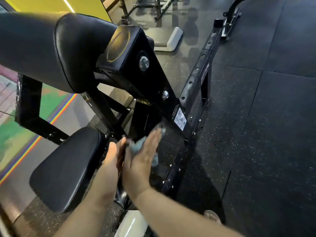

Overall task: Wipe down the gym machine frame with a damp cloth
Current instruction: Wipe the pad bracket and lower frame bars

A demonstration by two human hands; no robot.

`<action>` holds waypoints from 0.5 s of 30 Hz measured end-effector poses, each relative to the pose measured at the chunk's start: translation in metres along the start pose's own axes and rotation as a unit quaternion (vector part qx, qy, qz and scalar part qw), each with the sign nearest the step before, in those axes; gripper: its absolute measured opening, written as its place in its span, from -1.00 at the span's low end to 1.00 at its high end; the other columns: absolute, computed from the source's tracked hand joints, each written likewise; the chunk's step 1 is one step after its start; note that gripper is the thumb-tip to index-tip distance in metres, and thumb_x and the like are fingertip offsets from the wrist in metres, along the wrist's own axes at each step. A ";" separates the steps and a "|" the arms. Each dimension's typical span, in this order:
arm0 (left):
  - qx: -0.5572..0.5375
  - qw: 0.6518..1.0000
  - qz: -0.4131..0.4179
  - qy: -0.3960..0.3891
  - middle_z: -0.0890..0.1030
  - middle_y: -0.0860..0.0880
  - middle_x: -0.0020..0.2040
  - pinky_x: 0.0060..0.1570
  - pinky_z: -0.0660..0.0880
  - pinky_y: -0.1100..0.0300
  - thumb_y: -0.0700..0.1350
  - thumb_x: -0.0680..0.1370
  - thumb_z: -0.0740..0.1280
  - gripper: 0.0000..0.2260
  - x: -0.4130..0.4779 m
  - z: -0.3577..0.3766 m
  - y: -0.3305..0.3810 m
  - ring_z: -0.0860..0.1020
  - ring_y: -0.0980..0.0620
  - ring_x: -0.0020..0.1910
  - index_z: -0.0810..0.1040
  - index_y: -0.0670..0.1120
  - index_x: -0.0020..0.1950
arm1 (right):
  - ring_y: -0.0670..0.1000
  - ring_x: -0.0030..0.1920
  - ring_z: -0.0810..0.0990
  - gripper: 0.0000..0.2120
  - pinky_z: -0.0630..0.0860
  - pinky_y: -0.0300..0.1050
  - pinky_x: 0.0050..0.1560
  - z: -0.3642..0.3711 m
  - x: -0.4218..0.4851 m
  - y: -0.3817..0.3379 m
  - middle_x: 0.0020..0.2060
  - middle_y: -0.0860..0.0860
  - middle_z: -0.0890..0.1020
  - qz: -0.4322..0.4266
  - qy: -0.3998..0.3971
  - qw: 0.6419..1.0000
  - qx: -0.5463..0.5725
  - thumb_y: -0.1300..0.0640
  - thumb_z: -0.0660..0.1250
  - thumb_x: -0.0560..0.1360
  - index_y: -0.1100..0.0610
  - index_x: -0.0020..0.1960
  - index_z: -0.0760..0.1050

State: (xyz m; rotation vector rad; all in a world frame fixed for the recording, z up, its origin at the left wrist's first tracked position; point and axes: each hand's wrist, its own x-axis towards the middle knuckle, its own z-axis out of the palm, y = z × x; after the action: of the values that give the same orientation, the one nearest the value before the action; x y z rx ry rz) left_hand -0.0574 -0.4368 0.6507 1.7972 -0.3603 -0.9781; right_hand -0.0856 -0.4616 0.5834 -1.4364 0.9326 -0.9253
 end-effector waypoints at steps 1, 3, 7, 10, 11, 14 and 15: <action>-0.013 1.000 -0.011 0.006 0.50 0.21 0.26 0.14 0.30 0.37 0.12 0.63 -0.12 -0.57 -0.002 0.001 -0.004 0.45 0.39 0.13 0.32 0.05 0.41 | -0.07 0.50 -0.39 -0.25 -0.26 0.02 0.51 0.003 -0.026 0.010 0.46 -0.23 -0.44 -0.015 -0.017 1.000 -0.010 -0.08 0.02 0.59 -0.16 0.43 -0.55; -0.015 0.999 -0.012 0.037 0.29 0.01 0.44 0.11 0.27 0.49 -0.01 0.67 -0.19 -0.55 -0.014 0.009 -0.001 0.47 0.29 0.08 0.33 -0.09 0.41 | -0.07 0.48 -0.43 -0.28 -0.30 -0.01 0.49 0.000 -0.038 0.017 0.44 -0.24 -0.46 -0.010 -0.044 0.999 -0.017 -0.19 -0.03 0.60 -0.20 0.41 -0.59; -0.037 0.999 -0.015 -0.027 0.36 -0.25 0.40 0.13 0.45 0.07 -0.04 0.67 -0.11 -0.54 0.005 -0.017 -0.022 0.53 -0.05 0.16 0.34 -0.30 0.38 | -0.21 0.44 -0.45 -0.22 -0.36 -0.17 0.48 -0.018 0.045 -0.013 0.40 -0.19 -0.49 0.046 0.004 0.999 -0.001 -0.17 0.07 0.60 -0.11 0.34 -0.58; -0.050 0.998 0.033 -0.009 0.16 -0.28 0.47 0.37 0.10 0.10 -0.10 0.68 -0.12 -0.53 0.013 -0.022 -0.025 0.13 -0.16 0.46 0.03 -0.42 0.46 | -0.30 0.41 -0.44 -0.28 -0.33 -0.22 0.49 -0.014 0.062 -0.021 0.41 -0.23 -0.45 0.033 0.067 0.997 -0.019 -0.05 0.10 0.63 -0.15 0.38 -0.49; -0.109 0.994 -0.005 -0.003 0.23 -0.23 0.46 0.41 0.12 0.06 0.03 0.67 -0.05 -0.48 0.016 -0.025 -0.022 0.17 -0.15 0.46 0.18 -0.34 0.46 | -0.31 0.41 -0.44 -0.26 -0.33 -0.26 0.47 -0.006 0.045 -0.018 0.40 -0.28 -0.46 0.021 0.063 0.997 -0.033 -0.01 0.10 0.63 -0.20 0.38 -0.51; -0.074 0.995 -0.062 0.007 0.48 -0.03 0.34 0.39 0.23 -0.04 0.49 0.28 0.29 -0.34 0.026 -0.027 -0.037 0.42 -0.03 0.32 0.60 0.04 0.15 | -0.22 0.45 -0.42 -0.25 -0.37 -0.34 0.43 0.014 -0.030 0.009 0.38 -0.38 -0.48 0.009 0.029 0.998 -0.054 -0.10 0.04 0.60 -0.36 0.33 -0.59; -0.068 0.996 -0.065 0.002 0.50 -0.03 0.32 0.40 0.22 -0.02 0.47 0.33 0.25 -0.38 0.026 -0.029 -0.037 0.44 -0.01 0.29 0.61 0.04 0.12 | -0.20 0.45 -0.43 -0.27 -0.37 -0.32 0.43 0.012 -0.040 0.011 0.36 -0.38 -0.50 0.026 0.020 0.998 -0.048 -0.21 -0.01 0.57 -0.36 0.32 -0.61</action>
State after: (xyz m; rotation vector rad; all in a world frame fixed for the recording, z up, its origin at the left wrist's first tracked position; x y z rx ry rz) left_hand -0.0259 -0.4186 0.6105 1.7158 -0.1719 -1.0625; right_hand -0.0905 -0.4206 0.5707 -1.4734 1.0514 -0.8835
